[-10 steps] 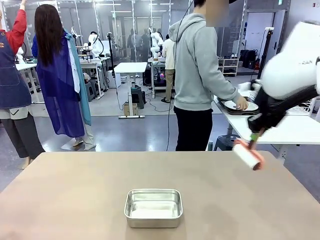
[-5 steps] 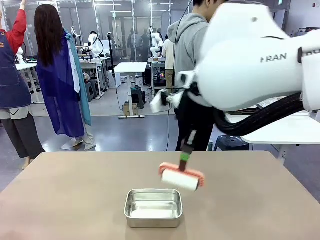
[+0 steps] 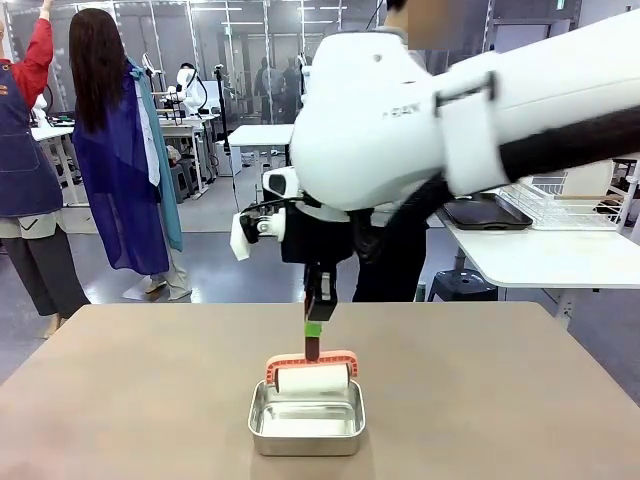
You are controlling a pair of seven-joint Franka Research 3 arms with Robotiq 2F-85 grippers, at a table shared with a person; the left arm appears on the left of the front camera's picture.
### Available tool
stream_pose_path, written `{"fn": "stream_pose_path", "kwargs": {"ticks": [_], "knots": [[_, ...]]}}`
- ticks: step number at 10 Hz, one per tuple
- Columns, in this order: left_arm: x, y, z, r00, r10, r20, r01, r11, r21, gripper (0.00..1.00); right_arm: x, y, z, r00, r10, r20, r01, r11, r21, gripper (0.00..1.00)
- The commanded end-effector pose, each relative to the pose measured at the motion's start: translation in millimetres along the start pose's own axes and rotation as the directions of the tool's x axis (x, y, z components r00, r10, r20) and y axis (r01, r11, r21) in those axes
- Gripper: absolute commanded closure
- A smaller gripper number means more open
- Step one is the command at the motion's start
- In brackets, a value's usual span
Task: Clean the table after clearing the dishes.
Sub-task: Place the Lint Roller back on top of the Airtight Container.
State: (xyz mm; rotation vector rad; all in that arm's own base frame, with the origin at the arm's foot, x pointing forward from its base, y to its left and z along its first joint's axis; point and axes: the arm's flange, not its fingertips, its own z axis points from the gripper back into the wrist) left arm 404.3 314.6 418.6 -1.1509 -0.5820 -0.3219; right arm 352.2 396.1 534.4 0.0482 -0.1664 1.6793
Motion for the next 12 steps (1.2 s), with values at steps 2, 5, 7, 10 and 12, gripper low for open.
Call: {"fn": "stream_pose_path", "kwargs": {"ticks": [2, 5, 7, 10, 12], "knots": [[-1, -5, -1, 1.0, 0.014, 0.007, -0.014, 1.0, 0.018, 0.0, 18, -29, -10, 0.998, 0.056, -0.023, -0.054, 0.997, 0.052, 0.77], [-1, -5, -1, 1.0, 0.014, 0.007, -0.014, 1.0, 0.018, 0.0, 14, -57, -38, 0.999, -0.039, -0.033, 0.041, 0.996, 0.077, 0.77], [-1, -5, -1, 1.0, 0.014, 0.007, -0.014, 1.0, 0.018, 0.0, 7, -76, -57, 0.996, -0.09, 0.0, 0.09, 0.993, 0.08, 0.77], [-1, -5, -1, 1.0, 0.014, 0.007, -0.014, 1.0, 0.018, 0.0, 3, -96, -84, 0.986, -0.169, 0.004, 0.168, 0.981, 0.092, 0.77], [-1, -5, -1, 1.0, 0.014, 0.007, -0.014, 1.0, 0.018, 0.0, -1, -102, -107, 0.977, -0.21, -0.031, 0.213, 0.97, 0.116, 0.77]]}}
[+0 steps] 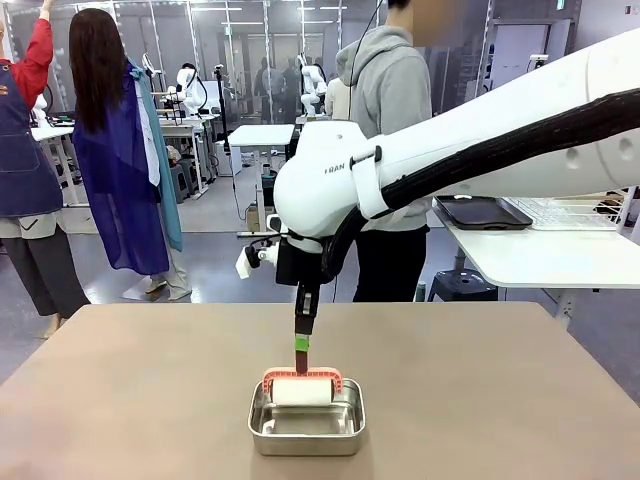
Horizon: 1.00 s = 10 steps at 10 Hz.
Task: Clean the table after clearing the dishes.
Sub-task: Place the Lint Roller back on top of the Airtight Container.
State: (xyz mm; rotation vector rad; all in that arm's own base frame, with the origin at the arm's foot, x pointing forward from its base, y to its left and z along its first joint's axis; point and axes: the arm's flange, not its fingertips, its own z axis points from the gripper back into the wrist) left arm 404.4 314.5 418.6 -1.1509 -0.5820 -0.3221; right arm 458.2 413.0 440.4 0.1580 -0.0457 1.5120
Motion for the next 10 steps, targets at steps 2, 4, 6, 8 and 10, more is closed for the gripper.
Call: {"fn": "stream_pose_path", "kwargs": {"ticks": [2, 4, 6, 8, 10], "knots": [[-1, -5, -1, 1.0, 0.014, 0.007, -0.015, 1.0, 0.018, 0.0, 6, -5, -21, 0.999, -0.048, -0.021, 0.047, 0.999, -0.007, 0.77], [-1, -5, -1, 1.0, 0.014, 0.007, -0.015, 1.0, 0.018, 0.0, 1, -9, -27, 0.997, -0.077, -0.014, 0.077, 0.997, -0.009, 0.77], [-1, -5, -1, 1.0, 0.014, 0.007, -0.015, 1.0, 0.018, 0.0, 0, -9, -22, 0.997, -0.08, -0.002, 0.08, 0.996, -0.032, 0.55], [-1, -5, -1, 1.0, 0.014, 0.007, -0.015, 1.0, 0.018, 0.0, 0, -7, -16, 0.997, -0.074, -0.004, 0.074, 0.996, -0.051, 0.09], [-1, -5, -1, 1.0, 0.014, 0.007, -0.015, 1.0, 0.018, 0.0, -1, -6, -13, 0.997, -0.079, -0.013, 0.078, 0.995, -0.057, 0.0]]}}
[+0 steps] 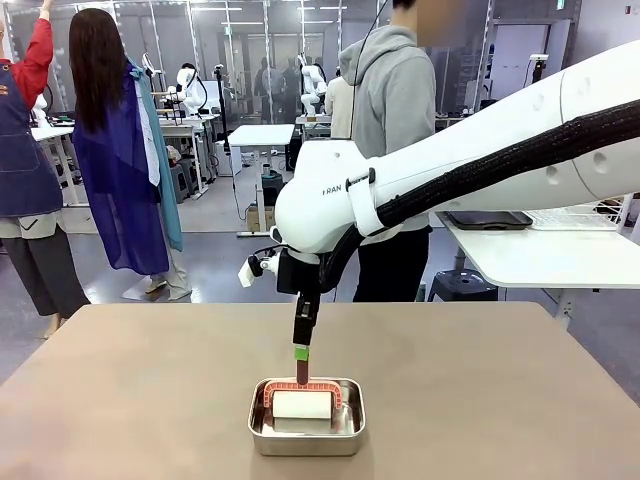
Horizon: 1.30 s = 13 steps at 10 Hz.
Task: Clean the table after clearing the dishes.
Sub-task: Place the Lint Roller back on top of the Airtight Container.
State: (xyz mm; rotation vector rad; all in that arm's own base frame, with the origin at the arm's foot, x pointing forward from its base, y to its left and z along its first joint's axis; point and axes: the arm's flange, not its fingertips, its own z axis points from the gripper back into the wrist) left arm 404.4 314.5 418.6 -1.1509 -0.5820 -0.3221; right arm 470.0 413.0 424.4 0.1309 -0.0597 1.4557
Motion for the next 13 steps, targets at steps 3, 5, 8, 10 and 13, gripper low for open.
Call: {"fn": "stream_pose_path", "kwargs": {"ticks": [3, 5, 8, 10, 13], "knots": [[-1, -5, -1, 1.0, 0.014, 0.007, -0.014, 1.0, 0.018, 0.0, -1, 9, 10, 1.0, -0.025, -0.004, 0.025, 0.999, -0.045, 0.0], [-1, -5, -1, 1.0, 0.014, 0.007, -0.014, 1.0, 0.018, 0.0, -5, 11, 14, 1.0, 0.0, 0.012, 0.001, 0.999, -0.045, 0.0], [-1, -5, -1, 1.0, 0.014, 0.007, -0.014, 1.0, 0.018, 0.0, 1, 3, 13, 1.0, -0.005, 0.004, 0.005, 1.0, -0.027, 0.0], [-1, -5, -1, 1.0, 0.014, 0.007, -0.014, 1.0, 0.018, 0.0, 1, 3, 13, 1.0, -0.005, 0.004, 0.005, 1.0, -0.027, 0.0], [-1, -5, -1, 1.0, 0.014, 0.007, -0.014, 1.0, 0.018, 0.0, 1, 3, 13, 1.0, -0.005, 0.004, 0.005, 1.0, -0.027, 0.0]]}}
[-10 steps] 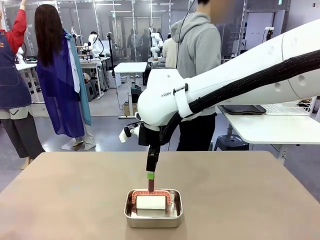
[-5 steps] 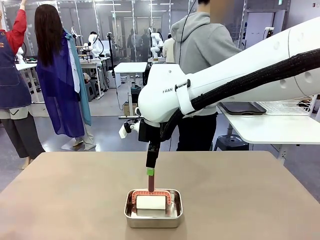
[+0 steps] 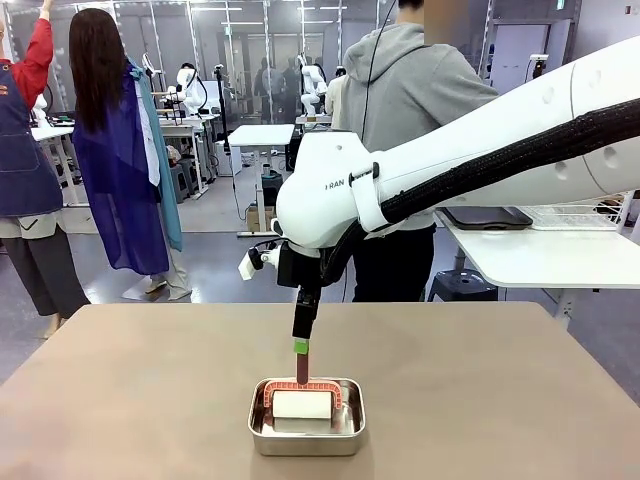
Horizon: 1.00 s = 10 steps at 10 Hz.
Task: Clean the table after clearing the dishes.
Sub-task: Place the Lint Roller back on top of the Airtight Container.
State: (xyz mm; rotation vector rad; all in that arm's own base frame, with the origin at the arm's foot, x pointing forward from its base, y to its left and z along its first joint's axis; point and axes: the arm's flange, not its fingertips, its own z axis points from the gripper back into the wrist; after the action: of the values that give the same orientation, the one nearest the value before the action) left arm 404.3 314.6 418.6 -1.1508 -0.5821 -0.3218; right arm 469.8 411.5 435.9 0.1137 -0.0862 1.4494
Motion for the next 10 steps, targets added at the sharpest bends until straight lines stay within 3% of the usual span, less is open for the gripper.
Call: {"fn": "stream_pose_path", "kwargs": {"ticks": [1, 9, 10], "knots": [[-1, -5, -1, 1.0, 0.014, 0.007, -0.014, 1.0, 0.018, 0.0, 1, 3, 2, 1.0, 0.0, -0.004, 0.0, 1.0, 0.001, 0.0], [-1, -5, -1, 1.0, 0.014, 0.007, -0.014, 1.0, 0.018, 0.0, 0, 0, 0, 1.0, 0.0, 0.0, 0.0, 1.0, 0.0, 0.0], [-1, -5, -1, 1.0, 0.014, 0.007, -0.014, 1.0, 0.018, 0.0, -4, -14, 18, 0.986, -0.134, 0.1, 0.115, 0.978, 0.174, 0.0]]}}
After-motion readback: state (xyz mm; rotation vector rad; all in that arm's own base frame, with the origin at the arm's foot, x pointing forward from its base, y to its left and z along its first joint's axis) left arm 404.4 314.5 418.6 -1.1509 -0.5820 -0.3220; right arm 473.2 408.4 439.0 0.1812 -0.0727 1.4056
